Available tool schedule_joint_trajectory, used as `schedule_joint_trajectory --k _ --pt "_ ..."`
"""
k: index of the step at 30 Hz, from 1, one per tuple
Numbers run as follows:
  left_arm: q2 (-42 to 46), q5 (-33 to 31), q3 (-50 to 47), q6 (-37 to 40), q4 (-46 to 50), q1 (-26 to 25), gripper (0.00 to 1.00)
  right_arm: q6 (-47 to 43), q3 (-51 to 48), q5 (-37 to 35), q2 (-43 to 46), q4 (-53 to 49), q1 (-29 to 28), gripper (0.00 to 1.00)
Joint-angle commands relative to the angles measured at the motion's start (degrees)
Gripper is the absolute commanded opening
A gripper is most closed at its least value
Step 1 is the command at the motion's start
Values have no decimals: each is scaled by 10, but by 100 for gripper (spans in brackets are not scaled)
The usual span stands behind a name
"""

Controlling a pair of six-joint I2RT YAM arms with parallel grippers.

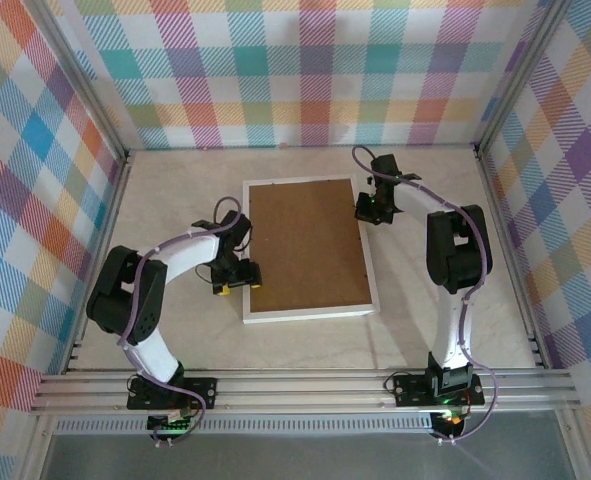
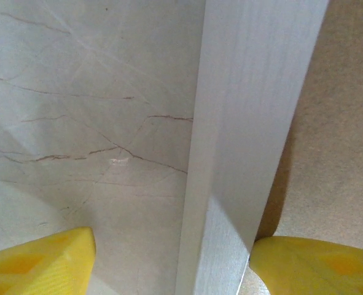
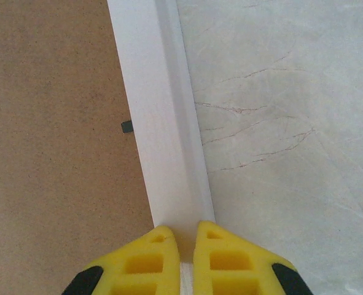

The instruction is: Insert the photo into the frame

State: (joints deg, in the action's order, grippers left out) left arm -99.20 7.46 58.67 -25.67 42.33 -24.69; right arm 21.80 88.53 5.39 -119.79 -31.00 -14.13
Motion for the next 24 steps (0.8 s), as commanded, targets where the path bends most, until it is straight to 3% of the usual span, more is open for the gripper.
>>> schedule_joint_trajectory --k 1,8,12,17,20,24 --pt "-77 -18 -29 0 -41 -38 73 12 -23 53 -19 -66 -28 9" --pt "15 -49 64 3 0 -19 76 6 -16 43 15 -78 -5 13" --pt "66 -76 86 -15 -48 22 80 -2 -12 61 49 -86 16 21" --pt "72 -77 80 -49 -128 74 83 -19 -19 51 91 -100 22 43" --pt "53 -75 81 -53 -163 99 85 -29 -50 46 123 -99 22 62" --pt "19 -46 82 -51 -217 125 85 -42 -103 48 171 -101 22 76"
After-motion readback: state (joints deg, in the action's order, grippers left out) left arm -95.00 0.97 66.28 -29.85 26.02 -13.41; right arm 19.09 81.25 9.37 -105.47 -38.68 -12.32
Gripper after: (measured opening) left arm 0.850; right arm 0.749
